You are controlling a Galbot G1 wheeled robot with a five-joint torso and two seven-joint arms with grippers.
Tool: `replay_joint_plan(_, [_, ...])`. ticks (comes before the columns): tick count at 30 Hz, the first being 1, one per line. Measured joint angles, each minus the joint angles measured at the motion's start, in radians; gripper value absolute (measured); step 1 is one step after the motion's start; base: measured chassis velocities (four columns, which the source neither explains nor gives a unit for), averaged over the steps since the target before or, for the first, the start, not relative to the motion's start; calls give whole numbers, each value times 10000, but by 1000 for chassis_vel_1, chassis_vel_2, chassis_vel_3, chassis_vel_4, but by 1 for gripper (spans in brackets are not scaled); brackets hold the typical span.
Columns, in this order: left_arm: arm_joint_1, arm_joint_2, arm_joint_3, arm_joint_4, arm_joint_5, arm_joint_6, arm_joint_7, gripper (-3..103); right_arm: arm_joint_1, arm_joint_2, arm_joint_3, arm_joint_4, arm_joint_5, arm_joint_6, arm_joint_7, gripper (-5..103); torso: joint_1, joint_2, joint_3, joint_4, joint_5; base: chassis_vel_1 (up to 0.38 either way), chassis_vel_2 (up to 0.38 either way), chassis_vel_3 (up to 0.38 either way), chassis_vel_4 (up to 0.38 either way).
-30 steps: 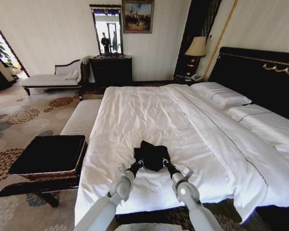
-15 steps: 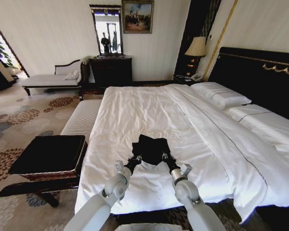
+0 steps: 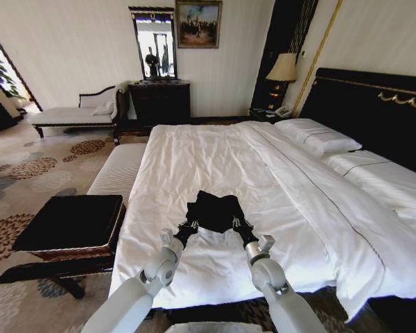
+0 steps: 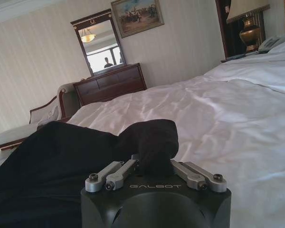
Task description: Fold the clothes on the bed and place them into the basket.
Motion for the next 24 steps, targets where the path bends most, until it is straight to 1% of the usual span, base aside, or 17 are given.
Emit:
replay_joint_plan(8, [89,151,5,-305,23,1,-34,9,-25,-9,0,56,-42,-2,4,10,-2,0,0,0,-1,0,0,0,0])
replay_joint_plan(24, [189,297,54,-452,13,-1,-50,9,48,42,-90,4,-110,-105,103,10,-2,0,0,0,0,11,15,-8,-14])
